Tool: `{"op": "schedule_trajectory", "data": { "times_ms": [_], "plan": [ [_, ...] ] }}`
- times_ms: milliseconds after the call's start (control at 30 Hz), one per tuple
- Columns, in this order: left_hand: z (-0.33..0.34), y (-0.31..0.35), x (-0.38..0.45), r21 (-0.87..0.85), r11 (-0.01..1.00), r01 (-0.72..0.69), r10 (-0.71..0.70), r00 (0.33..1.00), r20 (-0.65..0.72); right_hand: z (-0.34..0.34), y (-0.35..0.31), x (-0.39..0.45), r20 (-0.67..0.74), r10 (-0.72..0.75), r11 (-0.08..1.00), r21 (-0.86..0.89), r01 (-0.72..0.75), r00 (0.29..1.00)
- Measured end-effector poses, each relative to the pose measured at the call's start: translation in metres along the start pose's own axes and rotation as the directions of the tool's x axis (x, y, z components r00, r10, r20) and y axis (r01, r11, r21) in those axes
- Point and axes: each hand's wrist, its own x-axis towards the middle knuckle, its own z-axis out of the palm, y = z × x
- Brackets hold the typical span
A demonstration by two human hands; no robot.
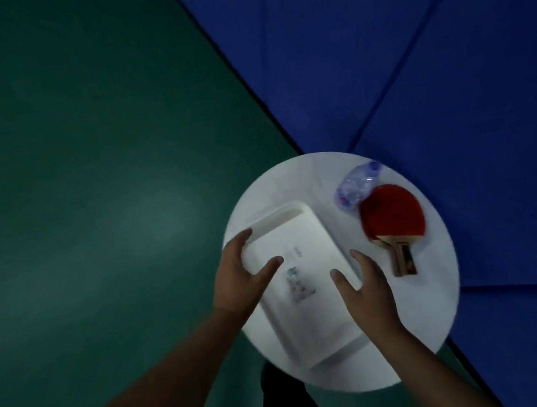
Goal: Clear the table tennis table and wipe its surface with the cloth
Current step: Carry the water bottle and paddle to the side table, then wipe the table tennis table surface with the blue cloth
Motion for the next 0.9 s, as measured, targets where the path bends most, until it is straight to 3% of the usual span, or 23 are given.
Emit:
{"op": "schedule_trajectory", "data": {
  "times_ms": [200, 333, 533, 667, 900],
  "plan": [
    [-0.117, -0.061, -0.096, 0.006, 0.996, 0.090, -0.087, 0.975, -0.204, 0.071, -0.072, -0.076, 0.279, -0.213, 0.975, -0.001, 0.222, 0.936],
    [-0.191, -0.107, -0.182, -0.076, 0.987, 0.140, -0.158, 0.916, -0.370, 0.124, -0.106, -0.145, 0.464, -0.346, 0.910, -0.048, 0.413, 0.815],
    [-0.282, -0.176, -0.348, -0.261, 0.949, 0.180, -0.299, 0.777, -0.554, 0.215, -0.148, -0.285, 0.650, -0.429, 0.792, -0.062, 0.607, 0.627],
    [-0.330, -0.210, -0.461, -0.366, 0.911, 0.188, -0.396, 0.642, -0.657, 0.276, -0.163, -0.391, 0.775, -0.454, 0.694, -0.002, 0.720, 0.440],
    [-0.387, -0.247, -0.625, -0.507, 0.849, 0.147, -0.526, 0.310, -0.792, 0.369, -0.192, -0.553, 0.936, -0.344, 0.564, 0.140, 0.814, 0.077]
  ]
}}
